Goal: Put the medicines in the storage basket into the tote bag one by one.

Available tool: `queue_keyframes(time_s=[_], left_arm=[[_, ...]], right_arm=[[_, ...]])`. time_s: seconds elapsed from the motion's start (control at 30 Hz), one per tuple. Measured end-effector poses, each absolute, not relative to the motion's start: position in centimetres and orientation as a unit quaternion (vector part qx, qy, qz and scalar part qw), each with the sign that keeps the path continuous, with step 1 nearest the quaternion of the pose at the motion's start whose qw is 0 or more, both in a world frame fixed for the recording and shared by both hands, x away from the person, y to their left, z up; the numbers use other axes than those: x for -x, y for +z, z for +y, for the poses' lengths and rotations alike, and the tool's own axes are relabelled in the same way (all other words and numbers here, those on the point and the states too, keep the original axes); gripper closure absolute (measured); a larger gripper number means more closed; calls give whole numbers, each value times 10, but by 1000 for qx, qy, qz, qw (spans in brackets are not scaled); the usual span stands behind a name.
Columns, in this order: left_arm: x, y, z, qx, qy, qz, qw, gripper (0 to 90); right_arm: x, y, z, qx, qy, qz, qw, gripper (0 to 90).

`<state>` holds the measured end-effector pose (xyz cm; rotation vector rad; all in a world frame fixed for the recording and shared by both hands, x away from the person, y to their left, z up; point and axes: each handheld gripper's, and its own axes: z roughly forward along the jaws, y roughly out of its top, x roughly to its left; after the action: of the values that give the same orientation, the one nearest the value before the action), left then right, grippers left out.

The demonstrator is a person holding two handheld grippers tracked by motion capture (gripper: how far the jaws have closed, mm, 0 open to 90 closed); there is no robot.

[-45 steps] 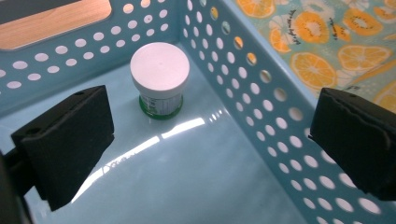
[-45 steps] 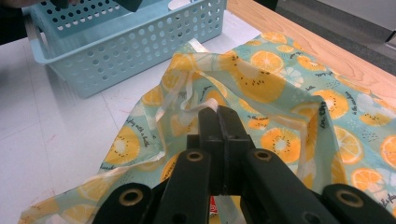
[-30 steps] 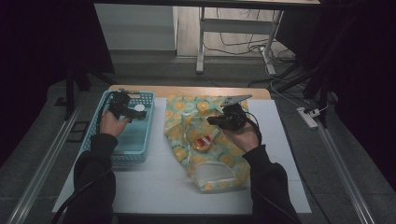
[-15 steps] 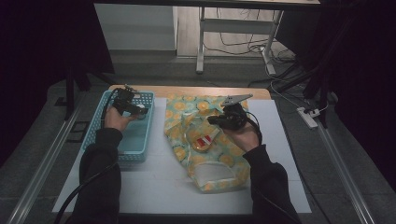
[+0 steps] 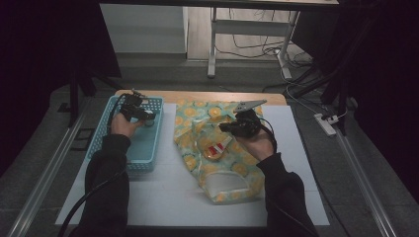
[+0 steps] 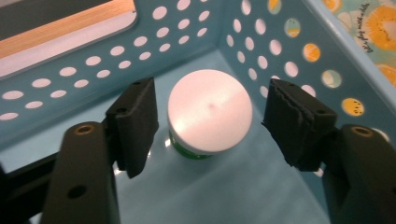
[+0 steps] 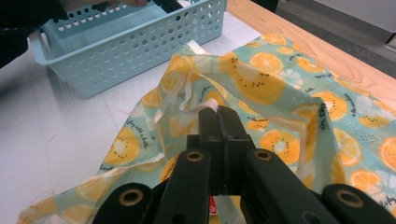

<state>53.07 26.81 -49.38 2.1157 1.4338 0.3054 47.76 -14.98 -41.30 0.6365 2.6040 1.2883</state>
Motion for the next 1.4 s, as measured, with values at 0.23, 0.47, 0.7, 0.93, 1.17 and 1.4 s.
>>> queue_keyframes(time_s=[0.23, 0.47, 0.7, 0.93, 1.17, 1.4], left_arm=[[-532, -494, 263, -795, 111, 533, 268, 489], [-531, -490, 263, -790, 104, 545, 260, 499], [-525, -480, 263, -791, 107, 540, 266, 501], [-515, -463, 266, -793, 108, 532, 275, 502], [-503, -452, 269, -794, 101, 525, 290, 502], [-490, -444, 267, -800, 96, 509, 303, 502]], right_arm=[[-477, -413, -150, -214, 432, 872, 84, 900], [-477, -413, -150, -214, 433, 872, 85, 900], [-477, -412, -151, -215, 434, 871, 86, 900], [-477, -412, -151, -214, 435, 870, 87, 900], [-477, -411, -151, -214, 436, 870, 88, 900], [-476, -411, -151, -214, 437, 869, 89, 900]])
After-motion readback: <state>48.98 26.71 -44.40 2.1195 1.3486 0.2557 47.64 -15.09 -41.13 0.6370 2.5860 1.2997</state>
